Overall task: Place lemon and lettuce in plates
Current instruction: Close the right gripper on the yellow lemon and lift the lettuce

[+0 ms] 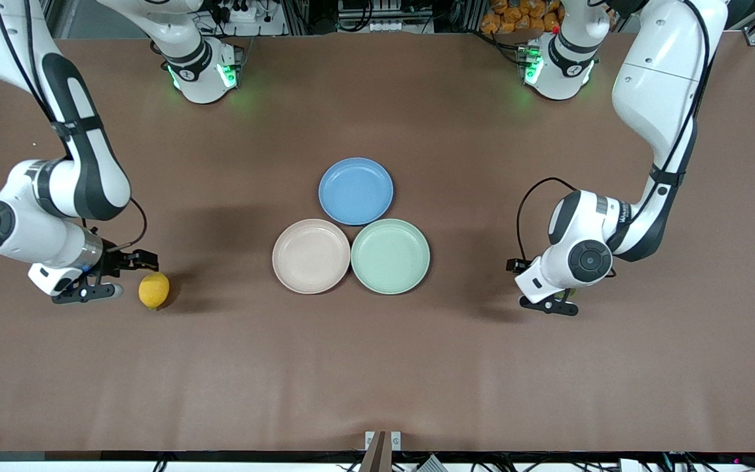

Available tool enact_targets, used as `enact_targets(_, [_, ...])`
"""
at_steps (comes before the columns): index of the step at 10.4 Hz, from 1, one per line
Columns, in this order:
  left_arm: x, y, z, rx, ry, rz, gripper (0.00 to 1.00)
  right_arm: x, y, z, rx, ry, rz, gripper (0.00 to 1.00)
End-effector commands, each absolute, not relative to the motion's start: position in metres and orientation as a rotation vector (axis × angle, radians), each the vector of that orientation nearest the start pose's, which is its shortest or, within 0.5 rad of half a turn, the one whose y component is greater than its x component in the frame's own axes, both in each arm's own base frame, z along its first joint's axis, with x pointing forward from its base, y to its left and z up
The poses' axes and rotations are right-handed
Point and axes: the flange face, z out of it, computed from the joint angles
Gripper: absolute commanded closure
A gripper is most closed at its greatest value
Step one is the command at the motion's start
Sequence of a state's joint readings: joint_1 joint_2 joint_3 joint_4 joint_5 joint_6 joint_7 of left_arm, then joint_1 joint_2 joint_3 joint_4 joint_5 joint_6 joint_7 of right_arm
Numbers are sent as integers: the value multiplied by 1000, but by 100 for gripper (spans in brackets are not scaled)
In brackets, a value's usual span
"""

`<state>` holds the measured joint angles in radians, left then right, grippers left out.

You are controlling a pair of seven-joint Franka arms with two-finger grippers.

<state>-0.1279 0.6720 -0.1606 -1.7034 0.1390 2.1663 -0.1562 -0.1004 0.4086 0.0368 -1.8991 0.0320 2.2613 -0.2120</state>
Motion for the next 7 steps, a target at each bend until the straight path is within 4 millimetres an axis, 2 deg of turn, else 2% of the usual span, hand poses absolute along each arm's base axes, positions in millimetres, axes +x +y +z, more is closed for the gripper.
enact_targets(1, [634, -166, 190, -3045, 301, 271, 0, 627, -46, 258, -3088, -157, 23, 0])
enact_targets(7, [633, -161, 180, -3043, 297, 293, 0, 632, -54, 216, -3094, -131, -27, 0])
